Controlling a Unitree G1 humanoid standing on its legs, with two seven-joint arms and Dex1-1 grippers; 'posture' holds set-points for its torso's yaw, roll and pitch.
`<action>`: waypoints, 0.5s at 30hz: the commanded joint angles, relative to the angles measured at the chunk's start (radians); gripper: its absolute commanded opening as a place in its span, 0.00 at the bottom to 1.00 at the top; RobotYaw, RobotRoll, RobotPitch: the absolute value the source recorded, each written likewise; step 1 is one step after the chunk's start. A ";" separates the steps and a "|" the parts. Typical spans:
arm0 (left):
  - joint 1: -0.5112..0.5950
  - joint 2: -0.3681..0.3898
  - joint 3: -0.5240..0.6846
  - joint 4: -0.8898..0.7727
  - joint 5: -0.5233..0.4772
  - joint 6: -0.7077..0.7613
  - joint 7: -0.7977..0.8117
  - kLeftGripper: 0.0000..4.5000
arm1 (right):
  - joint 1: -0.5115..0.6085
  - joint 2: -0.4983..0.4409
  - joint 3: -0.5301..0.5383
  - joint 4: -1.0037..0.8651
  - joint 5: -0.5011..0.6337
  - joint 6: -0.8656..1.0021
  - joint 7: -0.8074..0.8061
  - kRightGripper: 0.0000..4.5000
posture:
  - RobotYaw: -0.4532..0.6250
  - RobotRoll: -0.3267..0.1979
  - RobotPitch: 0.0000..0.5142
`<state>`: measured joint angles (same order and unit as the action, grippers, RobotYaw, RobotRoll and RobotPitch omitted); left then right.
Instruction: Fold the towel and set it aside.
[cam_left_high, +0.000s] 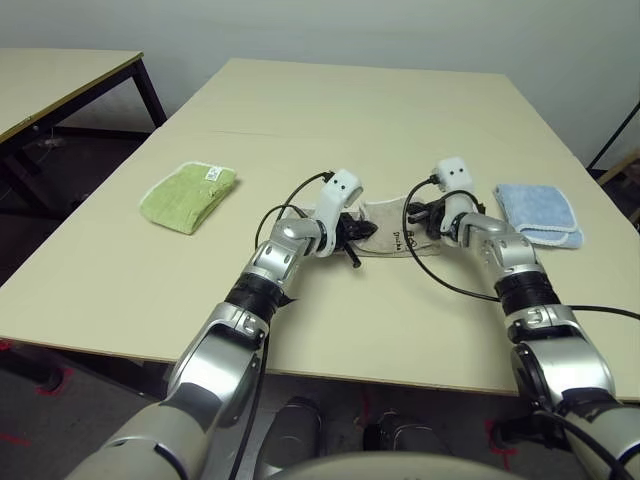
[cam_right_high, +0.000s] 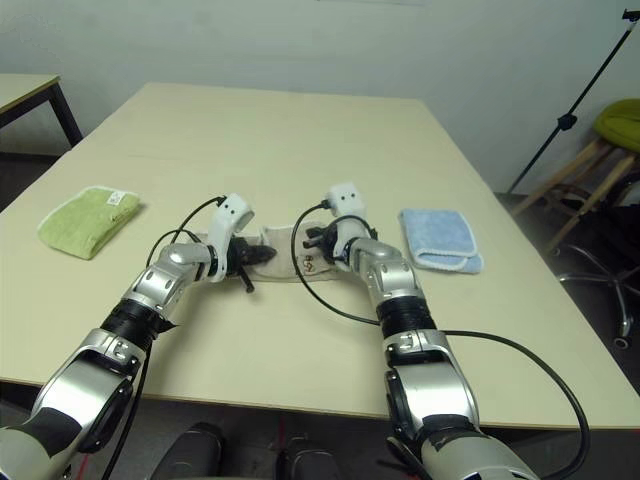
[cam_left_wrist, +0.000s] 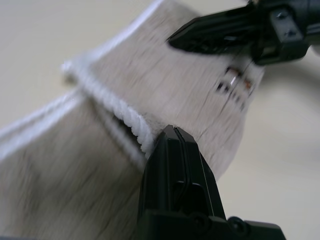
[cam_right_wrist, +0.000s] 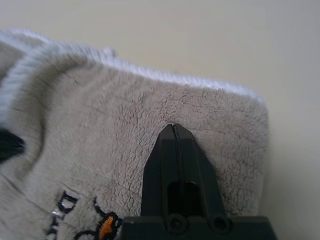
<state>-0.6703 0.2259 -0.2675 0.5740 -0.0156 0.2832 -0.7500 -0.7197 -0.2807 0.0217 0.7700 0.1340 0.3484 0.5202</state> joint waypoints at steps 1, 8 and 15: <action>0.021 0.015 0.006 -0.011 0.013 0.003 0.000 0.01 | -0.020 -0.004 -0.001 0.082 -0.031 -0.043 -0.004 0.00 | 0.58 0.62 0.03; 0.093 0.057 0.111 -0.236 -0.078 0.141 0.021 0.01 | -0.026 -0.014 -0.005 0.039 -0.034 -0.090 0.037 0.00 | 0.57 0.62 0.04; 0.224 0.040 0.429 -0.649 -0.332 0.664 0.216 0.36 | 0.040 -0.074 0.009 -0.215 -0.016 -0.143 0.171 0.28 | 0.58 0.62 0.05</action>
<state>-0.4672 0.2714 0.1079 -0.0199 -0.3053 0.8196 -0.5932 -0.6996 -0.3405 0.0204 0.5909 0.1195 0.2184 0.6662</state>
